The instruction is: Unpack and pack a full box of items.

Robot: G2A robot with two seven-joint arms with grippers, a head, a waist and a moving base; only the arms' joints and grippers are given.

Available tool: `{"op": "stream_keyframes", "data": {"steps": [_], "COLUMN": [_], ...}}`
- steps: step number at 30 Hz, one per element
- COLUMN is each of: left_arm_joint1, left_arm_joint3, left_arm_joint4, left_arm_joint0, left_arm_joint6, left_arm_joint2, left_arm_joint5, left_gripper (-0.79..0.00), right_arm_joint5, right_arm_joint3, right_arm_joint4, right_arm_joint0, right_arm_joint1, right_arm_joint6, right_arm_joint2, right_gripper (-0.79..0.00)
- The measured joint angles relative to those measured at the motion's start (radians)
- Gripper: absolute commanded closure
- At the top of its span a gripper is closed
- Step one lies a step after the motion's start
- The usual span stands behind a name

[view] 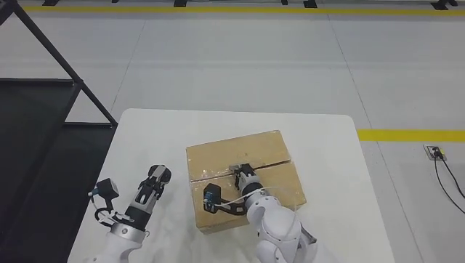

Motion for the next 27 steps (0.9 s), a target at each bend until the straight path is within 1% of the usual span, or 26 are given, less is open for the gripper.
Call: {"op": "stream_keyframes", "data": {"steps": [9,13,16,19,24,27], "left_arm_joint1": [0.001,0.002,0.002,0.002,0.002,0.002], "left_arm_joint3": [0.002,0.003,0.004,0.005,0.006,0.007], "left_arm_joint4": [0.005,0.005,0.005,0.001,-0.006,-0.009], "left_arm_joint0": [-0.008,-0.009,-0.01,-0.01,-0.007,-0.005], "left_arm_joint6": [-0.006,-0.006,-0.003,-0.003,0.0,0.001], "left_arm_joint2": [0.003,0.003,0.003,0.003,-0.003,-0.006], "left_arm_joint5": [0.007,0.007,0.007,0.005,0.002,-0.001], "left_gripper": [0.0,0.0,0.0,0.0,0.0,0.0], "right_arm_joint5": [0.008,0.038,0.065,0.055,0.025,-0.001], "right_arm_joint3": [-0.054,-0.096,-0.113,-0.103,-0.048,-0.022], "right_arm_joint4": [-0.027,-0.041,-0.085,-0.079,-0.054,-0.045], "right_arm_joint0": [-0.057,-0.074,-0.094,-0.093,-0.069,-0.053], "right_arm_joint1": [0.005,0.008,0.01,0.009,0.004,0.001], "right_arm_joint6": [0.024,-0.03,-0.016,-0.023,-0.057,-0.052], "right_arm_joint2": [0.051,0.062,0.073,0.083,0.088,0.092], "right_gripper": [0.0,0.0,0.0,0.0,0.0,0.0]}}
